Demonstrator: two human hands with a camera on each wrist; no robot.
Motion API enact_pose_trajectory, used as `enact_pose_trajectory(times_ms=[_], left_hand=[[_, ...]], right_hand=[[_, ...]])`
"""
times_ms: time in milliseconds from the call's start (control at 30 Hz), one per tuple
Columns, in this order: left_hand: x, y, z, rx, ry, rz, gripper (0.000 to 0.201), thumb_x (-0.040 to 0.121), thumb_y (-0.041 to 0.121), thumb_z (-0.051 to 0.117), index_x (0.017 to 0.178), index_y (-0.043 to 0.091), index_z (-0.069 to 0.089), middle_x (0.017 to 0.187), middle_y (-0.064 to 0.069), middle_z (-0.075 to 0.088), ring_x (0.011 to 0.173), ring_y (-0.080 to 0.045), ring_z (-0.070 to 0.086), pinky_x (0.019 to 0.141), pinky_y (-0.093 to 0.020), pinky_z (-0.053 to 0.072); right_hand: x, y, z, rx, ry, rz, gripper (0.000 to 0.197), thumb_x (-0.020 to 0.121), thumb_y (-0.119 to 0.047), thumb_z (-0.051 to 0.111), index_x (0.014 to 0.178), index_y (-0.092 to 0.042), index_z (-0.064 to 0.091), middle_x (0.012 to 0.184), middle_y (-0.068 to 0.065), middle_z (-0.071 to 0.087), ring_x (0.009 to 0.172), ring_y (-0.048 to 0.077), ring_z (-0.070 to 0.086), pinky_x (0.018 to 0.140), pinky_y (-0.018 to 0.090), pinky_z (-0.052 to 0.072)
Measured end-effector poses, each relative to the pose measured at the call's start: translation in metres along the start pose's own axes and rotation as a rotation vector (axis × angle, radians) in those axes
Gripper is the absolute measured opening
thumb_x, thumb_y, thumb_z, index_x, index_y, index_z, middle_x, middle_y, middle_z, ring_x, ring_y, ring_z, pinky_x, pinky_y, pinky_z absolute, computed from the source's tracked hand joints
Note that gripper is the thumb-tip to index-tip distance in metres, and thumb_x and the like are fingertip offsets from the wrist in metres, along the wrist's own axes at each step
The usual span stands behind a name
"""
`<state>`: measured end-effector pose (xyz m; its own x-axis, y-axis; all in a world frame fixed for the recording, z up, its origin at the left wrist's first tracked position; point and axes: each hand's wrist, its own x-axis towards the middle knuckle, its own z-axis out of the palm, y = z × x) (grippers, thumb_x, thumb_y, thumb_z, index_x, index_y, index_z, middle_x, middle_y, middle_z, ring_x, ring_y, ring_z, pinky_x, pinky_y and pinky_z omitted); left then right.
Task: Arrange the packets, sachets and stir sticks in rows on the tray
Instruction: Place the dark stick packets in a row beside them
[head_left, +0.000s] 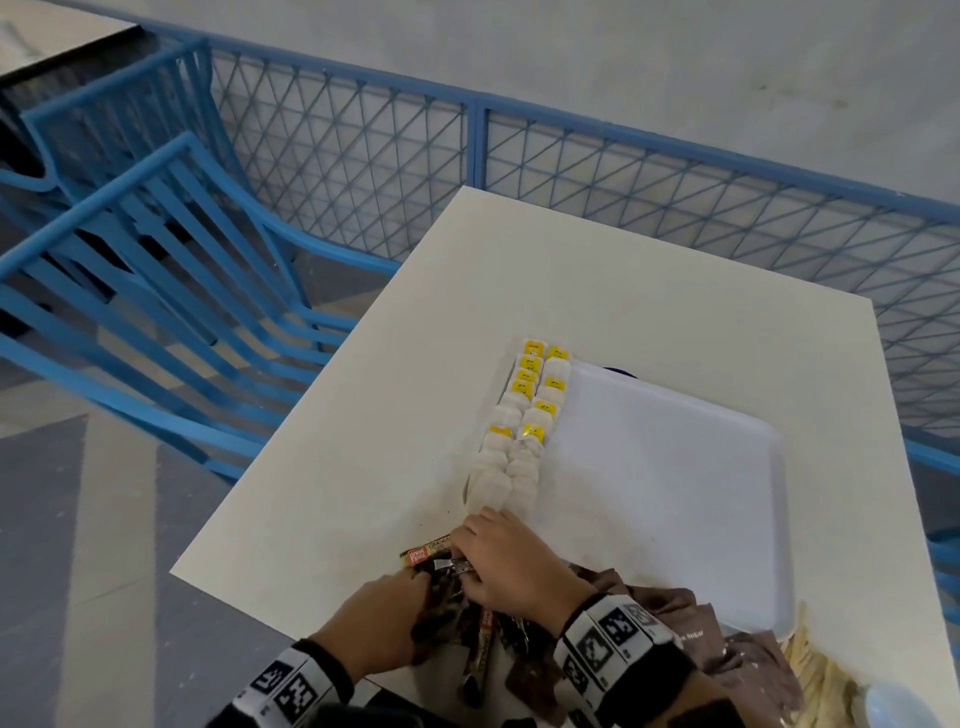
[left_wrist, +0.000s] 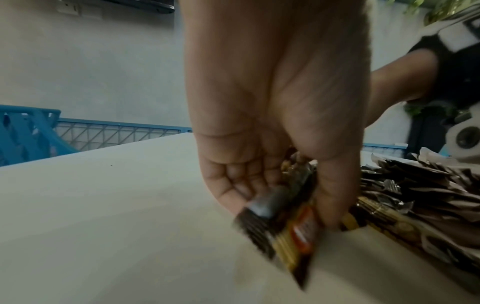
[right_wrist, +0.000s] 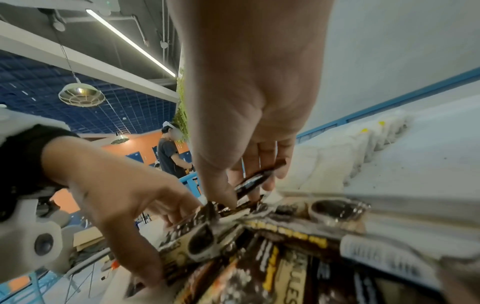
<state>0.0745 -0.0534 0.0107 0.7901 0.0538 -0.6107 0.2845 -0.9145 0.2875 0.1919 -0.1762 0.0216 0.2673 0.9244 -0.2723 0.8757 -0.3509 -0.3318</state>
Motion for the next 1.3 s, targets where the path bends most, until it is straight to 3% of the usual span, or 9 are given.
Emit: enact_pose_trajectory(times_ms=[100, 233, 467, 600, 733, 933, 1033, 1167, 1300], left_hand=[[-0.002, -0.003, -0.002, -0.070, -0.020, 0.031, 0.048, 0.083, 0.025, 0.059, 0.128, 0.019, 0.044, 0.123, 0.000, 0.058, 0.106, -0.018, 0.059, 0.084, -0.022, 0.046], [-0.006, -0.001, -0.011, -0.313, 0.003, 0.127, 0.032, 0.089, 0.019, 0.052, 0.118, 0.026, 0.044, 0.091, 0.025, 0.049, 0.077, 0.006, 0.051, 0.063, -0.003, 0.038], [-0.008, -0.009, -0.025, -0.498, 0.107, 0.079, 0.016, 0.093, 0.015, 0.048, 0.084, 0.027, 0.042, 0.073, 0.010, 0.052, 0.056, 0.000, 0.046, 0.054, -0.012, 0.037], [0.004, -0.012, -0.028, -0.457, 0.328, 0.009, 0.018, 0.091, 0.030, 0.057, 0.083, 0.027, 0.041, 0.071, 0.010, 0.054, 0.060, -0.001, 0.049, 0.055, -0.012, 0.039], [0.024, -0.015, -0.025, -0.368, 0.318, -0.075, 0.026, 0.084, 0.029, 0.065, 0.102, 0.023, 0.047, 0.090, 0.007, 0.053, 0.082, -0.009, 0.050, 0.062, -0.013, 0.034], [0.036, -0.018, -0.013, -0.274, 0.252, -0.109, 0.026, 0.085, 0.038, 0.059, 0.072, 0.028, 0.039, 0.077, 0.009, 0.043, 0.080, -0.013, 0.051, 0.061, -0.019, 0.033], [0.032, -0.015, -0.016, -0.359, 0.268, -0.096, 0.024, 0.085, 0.038, 0.059, 0.077, 0.024, 0.041, 0.079, 0.007, 0.043, 0.068, -0.006, 0.043, 0.054, -0.015, 0.032], [0.031, -0.006, -0.019, -0.430, 0.243, -0.101, 0.024, 0.085, 0.036, 0.057, 0.080, 0.019, 0.041, 0.079, 0.004, 0.047, 0.066, -0.007, 0.044, 0.052, -0.015, 0.032], [0.035, 0.008, -0.013, -0.415, 0.177, -0.102, 0.026, 0.086, 0.032, 0.058, 0.091, 0.016, 0.038, 0.079, 0.007, 0.049, 0.069, -0.010, 0.048, 0.049, -0.014, 0.035]], right_hand=[[-0.015, -0.001, -0.015, 0.176, 0.024, 0.069, 0.021, 0.087, -0.012, 0.044, 0.108, -0.009, 0.046, 0.093, 0.009, 0.056, 0.085, 0.025, 0.052, 0.071, 0.034, 0.041], [-0.038, 0.011, -0.026, 0.307, 0.059, 0.164, 0.027, 0.090, -0.020, 0.044, 0.116, -0.015, 0.041, 0.091, 0.001, 0.053, 0.078, 0.015, 0.047, 0.066, 0.026, 0.036], [-0.061, 0.028, -0.005, 0.179, -0.085, 0.268, 0.033, 0.088, -0.038, 0.052, 0.111, -0.015, 0.053, 0.103, 0.001, 0.061, 0.095, 0.020, 0.057, 0.076, 0.029, 0.042], [-0.053, 0.020, 0.007, 0.085, -0.084, 0.287, 0.036, 0.088, -0.038, 0.055, 0.114, -0.014, 0.052, 0.112, 0.005, 0.060, 0.102, 0.024, 0.055, 0.085, 0.035, 0.042], [-0.046, 0.012, 0.013, 0.079, -0.078, 0.266, 0.034, 0.089, -0.030, 0.050, 0.116, -0.010, 0.052, 0.117, 0.008, 0.054, 0.108, 0.026, 0.050, 0.089, 0.035, 0.038], [-0.049, 0.006, 0.000, 0.292, 0.102, 0.297, 0.025, 0.091, -0.026, 0.041, 0.111, -0.011, 0.043, 0.096, 0.003, 0.048, 0.085, 0.015, 0.038, 0.068, 0.025, 0.028], [-0.047, 0.007, -0.002, 0.301, 0.100, 0.356, 0.021, 0.094, -0.022, 0.038, 0.112, -0.011, 0.038, 0.079, -0.002, 0.044, 0.077, 0.021, 0.048, 0.060, 0.029, 0.032], [-0.034, 0.007, 0.007, 0.161, 0.023, 0.449, 0.029, 0.095, -0.027, 0.046, 0.118, -0.010, 0.040, 0.110, 0.008, 0.056, 0.098, 0.029, 0.058, 0.075, 0.037, 0.044], [-0.023, 0.006, 0.020, 0.077, -0.038, 0.467, 0.029, 0.094, -0.025, 0.047, 0.118, -0.010, 0.044, 0.118, 0.009, 0.056, 0.103, 0.029, 0.057, 0.081, 0.038, 0.045]])
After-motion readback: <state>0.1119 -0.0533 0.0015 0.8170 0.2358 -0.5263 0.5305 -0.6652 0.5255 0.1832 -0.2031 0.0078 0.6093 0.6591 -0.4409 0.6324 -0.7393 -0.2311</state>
